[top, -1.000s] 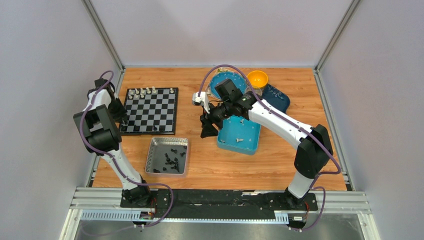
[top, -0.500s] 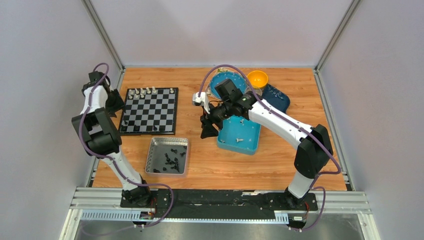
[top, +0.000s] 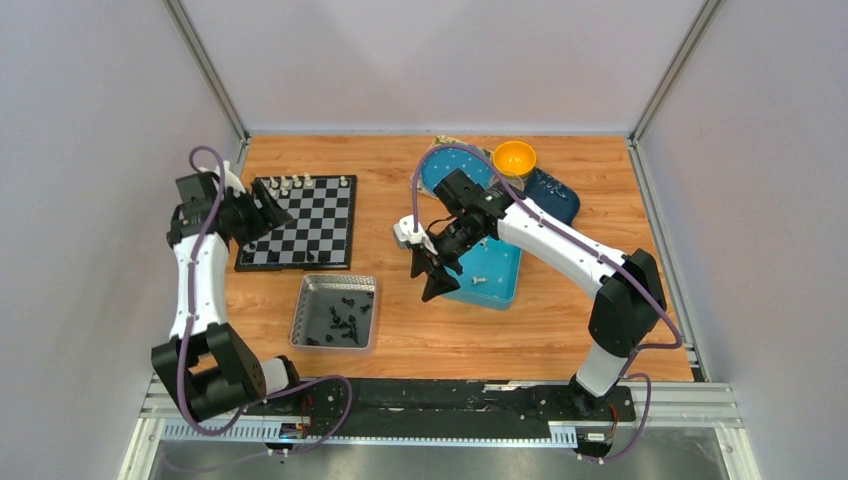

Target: Set up the chess pieces on the board

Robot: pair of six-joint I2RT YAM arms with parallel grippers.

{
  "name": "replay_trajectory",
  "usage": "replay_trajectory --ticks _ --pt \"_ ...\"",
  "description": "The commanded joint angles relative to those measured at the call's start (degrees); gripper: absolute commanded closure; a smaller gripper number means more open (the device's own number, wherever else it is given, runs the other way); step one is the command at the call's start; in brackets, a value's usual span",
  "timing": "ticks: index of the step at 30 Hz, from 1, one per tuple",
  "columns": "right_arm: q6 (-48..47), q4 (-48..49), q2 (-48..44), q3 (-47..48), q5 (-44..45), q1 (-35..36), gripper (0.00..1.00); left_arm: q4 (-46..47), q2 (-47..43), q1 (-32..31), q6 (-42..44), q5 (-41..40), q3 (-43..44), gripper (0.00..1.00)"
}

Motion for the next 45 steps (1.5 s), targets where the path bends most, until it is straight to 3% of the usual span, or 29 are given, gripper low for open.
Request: replay_trajectory --ticks 1,4,8,12,15,21,32,45 --pt "-21.1 -12.9 2.6 5.9 -4.8 1.5 0.37 3.2 -11.6 -3.7 -2.5 7.1 -10.9 0.23" --pt "-20.7 -11.2 4.9 8.9 -2.9 4.1 0.37 4.7 -21.1 -4.1 -4.4 4.9 -19.0 0.22" --pt "-3.2 3.8 6.0 9.9 4.4 8.6 0.40 3.8 -29.0 -4.0 -5.3 0.7 -23.4 0.20" --pt "21.4 22.1 7.9 9.3 13.9 11.7 0.43 3.0 -30.9 -4.1 -8.9 -1.1 -24.4 0.17" --pt "33.9 28.0 10.7 10.0 17.9 12.7 0.47 3.4 -31.3 -4.1 -15.1 -4.1 -25.1 0.14" --pt "47.5 28.2 17.3 14.4 25.2 14.2 0.58 0.1 -30.7 -4.0 -25.8 -11.9 -21.7 0.13" --pt "55.1 26.5 26.9 21.8 32.3 17.0 0.58 -11.0 -32.6 -4.1 -30.8 -29.4 -19.0 0.15" --pt "54.4 24.3 33.1 24.4 39.7 18.9 0.58 -12.8 -37.9 -4.3 -30.1 -27.5 -21.9 0.17"
